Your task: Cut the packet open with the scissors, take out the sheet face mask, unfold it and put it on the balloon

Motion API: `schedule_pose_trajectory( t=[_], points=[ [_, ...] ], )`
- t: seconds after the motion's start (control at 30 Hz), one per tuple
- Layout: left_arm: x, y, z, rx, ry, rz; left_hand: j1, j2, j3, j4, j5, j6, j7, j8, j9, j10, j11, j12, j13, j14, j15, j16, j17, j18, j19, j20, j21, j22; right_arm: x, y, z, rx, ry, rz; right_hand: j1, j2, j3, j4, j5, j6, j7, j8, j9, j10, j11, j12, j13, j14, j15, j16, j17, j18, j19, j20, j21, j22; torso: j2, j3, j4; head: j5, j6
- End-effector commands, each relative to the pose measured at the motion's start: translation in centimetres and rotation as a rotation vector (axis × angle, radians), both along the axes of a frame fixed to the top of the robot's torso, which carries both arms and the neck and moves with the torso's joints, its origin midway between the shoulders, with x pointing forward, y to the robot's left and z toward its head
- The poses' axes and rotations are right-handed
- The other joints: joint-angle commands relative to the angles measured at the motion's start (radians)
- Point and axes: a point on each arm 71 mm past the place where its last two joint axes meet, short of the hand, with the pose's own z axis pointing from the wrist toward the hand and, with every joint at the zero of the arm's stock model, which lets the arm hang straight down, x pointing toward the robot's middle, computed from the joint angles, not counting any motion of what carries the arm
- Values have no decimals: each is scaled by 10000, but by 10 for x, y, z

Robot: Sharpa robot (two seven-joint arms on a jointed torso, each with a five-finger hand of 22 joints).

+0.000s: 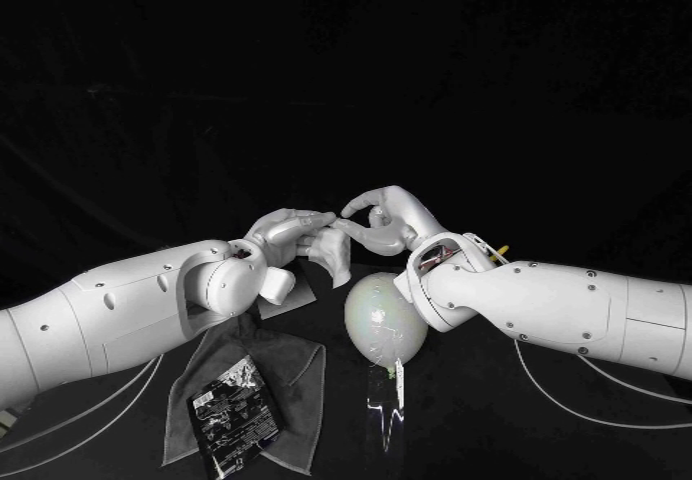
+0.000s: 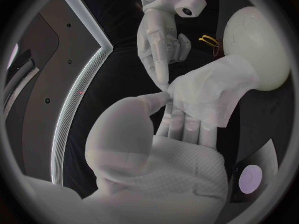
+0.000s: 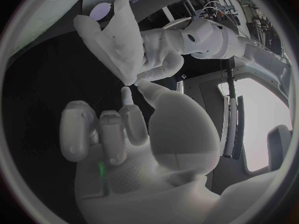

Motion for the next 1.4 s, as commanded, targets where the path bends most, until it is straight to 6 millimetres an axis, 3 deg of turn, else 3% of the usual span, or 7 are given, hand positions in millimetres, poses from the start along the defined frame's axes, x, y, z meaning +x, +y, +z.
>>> schedule_pose_trajectory(
  t=[0.03,0.37,0.5,0.6,1.3,1.4],
  points=[
    [-1,-3,2,-258,-11,-161,23,18,-46,-32,-13,-97,6,-69,-48,-83,40,-85,-19,-116,13,-83,19,198,-53,47,-68,-25,-1,3,-1,-244,45,228,129,-4,-57,4,-40,33,38,-48,-9,196,44,-33,1064,820,100,-21,2073,96,-9,51,-32,1885,-5,10,-8,9,5],
    [-1,-3,1,-253,20,-156,7,-173,-171,-92,-17,-178,58,-118,-52,-193,95,-151,-19,-223,67,-167,54,197,-111,99,-156,-64,-1,3,0,-149,-45,195,315,96,-108,-33,-40,166,19,-103,-56,206,29,0,1095,832,93,-11,2106,94,18,77,11,1900,1,7,-8,-1,4],
    [-1,-3,1,-259,12,-158,-14,-198,-205,-79,-17,-181,61,-119,-50,-200,99,-155,-18,-233,73,-176,60,197,-117,109,-168,-68,0,2,0,-145,-45,161,378,122,-121,-52,-40,197,13,-126,-73,207,24,3,1099,833,89,-10,2107,93,28,81,26,1905,-5,6,-6,-7,0],
    [-1,-3,1,-268,0,-159,-200,-177,-332,156,-15,-193,73,-143,-56,-221,117,-164,-11,-254,93,-206,91,201,-144,154,-231,-86,0,2,0,-152,-33,145,411,135,-126,-62,-40,210,12,-140,-82,203,22,-7,1094,832,87,-11,2106,95,24,83,20,1904,-6,6,-3,-7,4],
    [-1,-3,1,-291,-30,-168,-239,-335,-474,220,-16,-249,91,-192,-71,-307,140,-195,-12,-323,117,-272,129,205,-190,201,-324,-100,1,2,0,-119,-53,54,495,158,-137,-96,-40,236,11,-177,-106,191,19,-36,1078,817,84,-22,2068,100,14,87,5,1899,-6,10,-7,-7,1],
    [-1,-3,2,-303,-56,-171,134,-245,-295,-64,-10,-230,37,-175,-57,-302,82,-185,-5,-313,69,-282,155,225,-166,173,-335,-88,1,3,0,-124,-41,67,495,158,-137,-96,-40,236,11,-177,-106,191,19,-36,1078,817,84,-22,2068,100,14,87,5,1899,-8,10,-5,-10,4]
  ],
)
